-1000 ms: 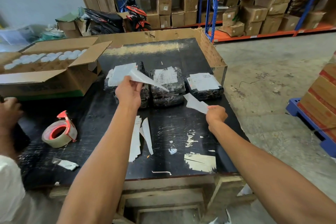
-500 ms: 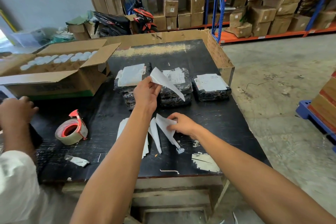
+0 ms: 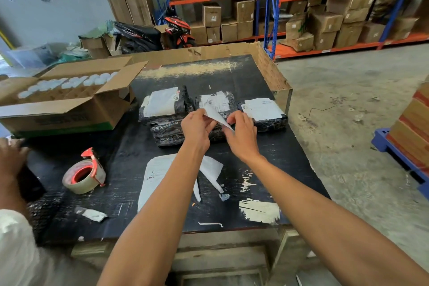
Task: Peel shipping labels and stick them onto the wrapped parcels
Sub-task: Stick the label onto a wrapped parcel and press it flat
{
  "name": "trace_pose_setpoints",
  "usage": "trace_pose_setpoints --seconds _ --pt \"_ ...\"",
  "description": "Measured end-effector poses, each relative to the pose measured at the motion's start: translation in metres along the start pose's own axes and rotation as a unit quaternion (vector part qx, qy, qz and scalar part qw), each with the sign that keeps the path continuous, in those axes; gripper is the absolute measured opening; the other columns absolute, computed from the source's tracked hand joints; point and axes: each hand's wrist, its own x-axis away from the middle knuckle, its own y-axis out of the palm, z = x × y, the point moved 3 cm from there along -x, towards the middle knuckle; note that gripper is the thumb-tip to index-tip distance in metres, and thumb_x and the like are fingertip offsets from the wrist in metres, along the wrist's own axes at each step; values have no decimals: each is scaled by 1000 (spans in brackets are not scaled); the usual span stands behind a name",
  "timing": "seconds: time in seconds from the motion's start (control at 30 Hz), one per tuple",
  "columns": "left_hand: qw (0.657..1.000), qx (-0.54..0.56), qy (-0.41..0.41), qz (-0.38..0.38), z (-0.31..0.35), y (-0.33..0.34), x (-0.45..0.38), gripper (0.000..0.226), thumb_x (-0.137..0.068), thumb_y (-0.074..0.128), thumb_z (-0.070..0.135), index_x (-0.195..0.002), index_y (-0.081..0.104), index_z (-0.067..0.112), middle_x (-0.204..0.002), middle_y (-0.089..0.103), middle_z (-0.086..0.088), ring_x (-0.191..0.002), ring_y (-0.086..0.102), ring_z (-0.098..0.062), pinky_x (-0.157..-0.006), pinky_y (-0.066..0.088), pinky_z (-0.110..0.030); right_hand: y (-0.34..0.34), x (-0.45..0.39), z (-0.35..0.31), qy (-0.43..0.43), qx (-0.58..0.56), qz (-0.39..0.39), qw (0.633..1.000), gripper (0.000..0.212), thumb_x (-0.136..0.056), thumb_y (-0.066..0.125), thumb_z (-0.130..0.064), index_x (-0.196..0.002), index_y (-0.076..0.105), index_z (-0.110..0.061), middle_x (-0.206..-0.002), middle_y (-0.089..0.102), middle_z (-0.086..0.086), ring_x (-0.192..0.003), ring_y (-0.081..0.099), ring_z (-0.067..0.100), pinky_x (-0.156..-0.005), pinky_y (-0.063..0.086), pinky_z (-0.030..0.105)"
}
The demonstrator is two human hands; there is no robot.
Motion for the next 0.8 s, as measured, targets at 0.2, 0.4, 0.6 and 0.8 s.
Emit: trace_pose_setpoints --seconds 0.2,0.4,0.6,0.8 --pt "991 79 -48 -100 4 1 1 35 -97 60 30 -118 59 2 -106 63 -19 -108 68 -40 -96 56 -52 -12 -12 22 186 -131 14 974 5 -99 55 -19 -96 52 -21 -89 57 -10 -90 56 19 -84 41 39" --pt "972 -226 -9 -61 -8 -6 -12 12 -95 61 13 -100 66 2 -98 64 -16 -78 60 -22 -66 49 -27 -16 -24 39 303 -375 -82 872 18 -101 61 -17 -118 57 -12 -122 67 9 -111 66 26 -97 56 43" --pt "954 -294 31 -47 -25 4 -17 5 -90 70 5 -85 68 4 -92 72 -16 -71 62 -21 -64 55 -33 -24 -26 56 334 -385 -137 849 19 -102 59 -16 -120 61 -10 -113 71 4 -91 68 14 -68 53 26" --pt "948 -315 42 -3 -39 7 -25 8 -89 71 2 -83 69 6 -90 73 -16 -75 63 -24 -74 57 -37 -33 -30 78 290 -269 -70 916 5 -96 66 -17 -95 69 -20 -96 69 -8 -97 65 16 -75 53 25"
